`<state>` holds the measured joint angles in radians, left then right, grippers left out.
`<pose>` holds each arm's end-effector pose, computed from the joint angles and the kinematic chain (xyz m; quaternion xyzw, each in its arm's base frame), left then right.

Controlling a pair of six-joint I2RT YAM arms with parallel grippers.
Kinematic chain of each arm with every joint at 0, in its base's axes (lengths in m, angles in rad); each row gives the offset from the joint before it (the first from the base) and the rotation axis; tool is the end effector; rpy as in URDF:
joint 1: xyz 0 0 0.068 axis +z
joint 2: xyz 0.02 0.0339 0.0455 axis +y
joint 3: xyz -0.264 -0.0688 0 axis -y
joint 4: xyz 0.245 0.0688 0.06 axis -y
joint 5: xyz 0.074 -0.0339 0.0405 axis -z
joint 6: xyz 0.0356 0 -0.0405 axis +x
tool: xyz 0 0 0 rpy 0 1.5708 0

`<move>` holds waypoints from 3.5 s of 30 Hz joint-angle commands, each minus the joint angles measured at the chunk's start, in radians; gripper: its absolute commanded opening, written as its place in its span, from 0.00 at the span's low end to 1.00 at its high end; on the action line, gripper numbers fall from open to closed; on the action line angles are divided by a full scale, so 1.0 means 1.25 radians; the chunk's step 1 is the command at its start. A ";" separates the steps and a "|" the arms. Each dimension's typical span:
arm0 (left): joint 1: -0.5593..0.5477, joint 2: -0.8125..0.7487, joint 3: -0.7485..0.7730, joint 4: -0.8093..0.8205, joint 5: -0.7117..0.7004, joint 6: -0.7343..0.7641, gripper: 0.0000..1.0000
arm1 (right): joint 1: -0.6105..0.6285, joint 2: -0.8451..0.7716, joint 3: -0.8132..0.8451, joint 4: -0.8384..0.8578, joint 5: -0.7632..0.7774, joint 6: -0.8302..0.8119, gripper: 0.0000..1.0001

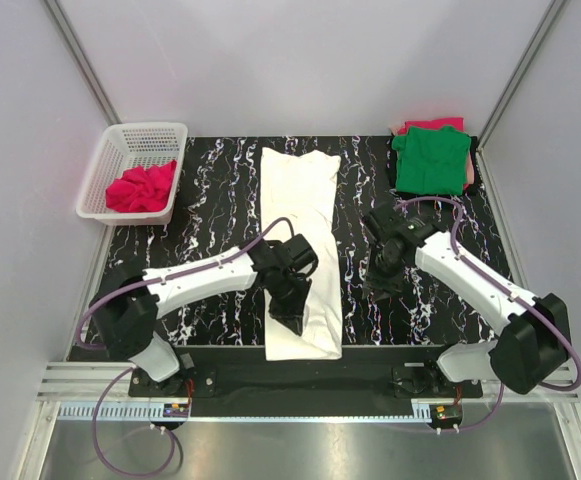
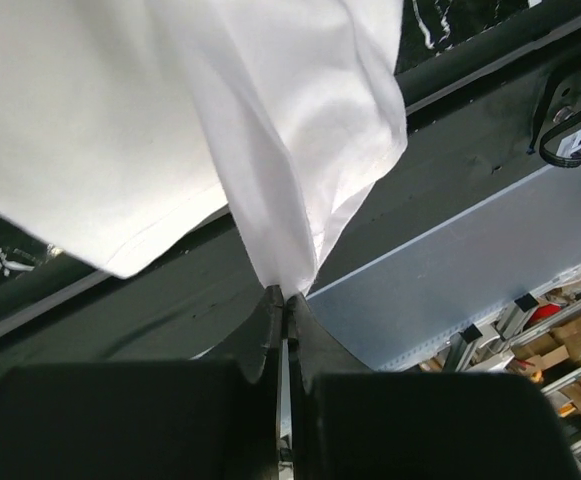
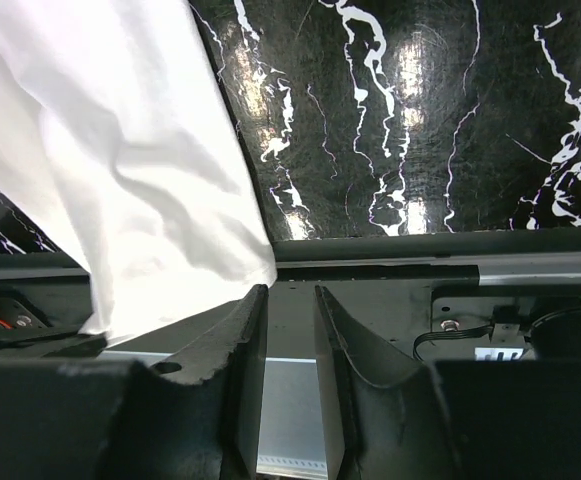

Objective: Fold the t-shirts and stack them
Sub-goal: Fold the tshirt

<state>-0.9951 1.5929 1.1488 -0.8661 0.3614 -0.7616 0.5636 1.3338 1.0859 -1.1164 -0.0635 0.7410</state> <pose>0.1530 -0.2589 0.2227 -0.1368 -0.9660 0.2121 0.0556 0.1955 0.1262 0.2610 0.0848 0.9906 0.0876 0.0627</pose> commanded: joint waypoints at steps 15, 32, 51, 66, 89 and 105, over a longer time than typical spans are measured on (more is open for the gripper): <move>0.003 -0.014 -0.051 -0.062 0.050 -0.008 0.00 | -0.004 0.079 0.090 -0.004 0.018 -0.064 0.31; 0.033 -0.008 -0.010 -0.072 0.010 0.036 0.34 | -0.018 0.149 0.174 -0.014 0.019 -0.099 0.31; 0.298 0.415 0.530 -0.037 -0.003 0.187 0.33 | 0.085 0.111 -0.107 0.229 -0.192 0.021 0.29; 0.299 0.586 0.593 -0.035 0.037 0.240 0.33 | 0.147 0.148 -0.233 0.429 -0.293 0.088 0.30; 0.332 0.769 0.791 -0.076 0.048 0.220 0.33 | 0.222 0.231 -0.233 0.285 -0.263 0.126 0.30; 0.375 0.605 0.679 -0.079 0.069 0.255 0.34 | 0.224 0.122 -0.090 0.113 -0.155 0.102 0.30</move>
<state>-0.5644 2.4496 2.0613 -1.0077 0.5385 -0.4946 0.8318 1.5803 0.8425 -0.8330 -0.3439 0.8940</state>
